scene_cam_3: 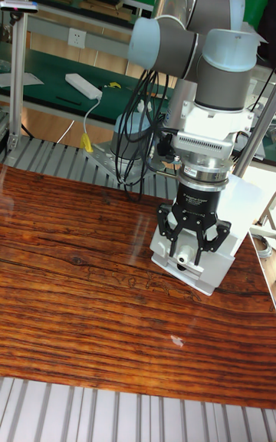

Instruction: Use the gripper to push and close the drawer

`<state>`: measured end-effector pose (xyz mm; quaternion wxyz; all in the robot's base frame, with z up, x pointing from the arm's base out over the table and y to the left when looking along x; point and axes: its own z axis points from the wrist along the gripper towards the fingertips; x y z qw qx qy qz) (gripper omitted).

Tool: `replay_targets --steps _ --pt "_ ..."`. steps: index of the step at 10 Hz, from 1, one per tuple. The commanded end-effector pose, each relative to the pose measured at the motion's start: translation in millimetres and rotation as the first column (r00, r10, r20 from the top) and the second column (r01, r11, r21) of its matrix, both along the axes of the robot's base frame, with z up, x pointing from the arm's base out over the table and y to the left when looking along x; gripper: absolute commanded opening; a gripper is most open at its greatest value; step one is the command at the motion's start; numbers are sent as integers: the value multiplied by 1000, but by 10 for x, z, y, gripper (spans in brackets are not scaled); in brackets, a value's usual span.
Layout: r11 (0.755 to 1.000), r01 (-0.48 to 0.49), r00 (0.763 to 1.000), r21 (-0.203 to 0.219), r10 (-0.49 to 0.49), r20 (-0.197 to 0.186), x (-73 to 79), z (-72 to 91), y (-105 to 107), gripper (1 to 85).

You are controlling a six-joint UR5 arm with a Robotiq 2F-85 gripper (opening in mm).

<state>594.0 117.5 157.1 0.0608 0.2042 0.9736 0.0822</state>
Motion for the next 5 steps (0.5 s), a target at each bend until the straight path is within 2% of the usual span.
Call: replay_targets --steps 1,5 --pt "1000 5 1000 11 -5 5 5 -31 30 457" --pt "1000 -1 1000 9 1 7 -4 -85 45 447"
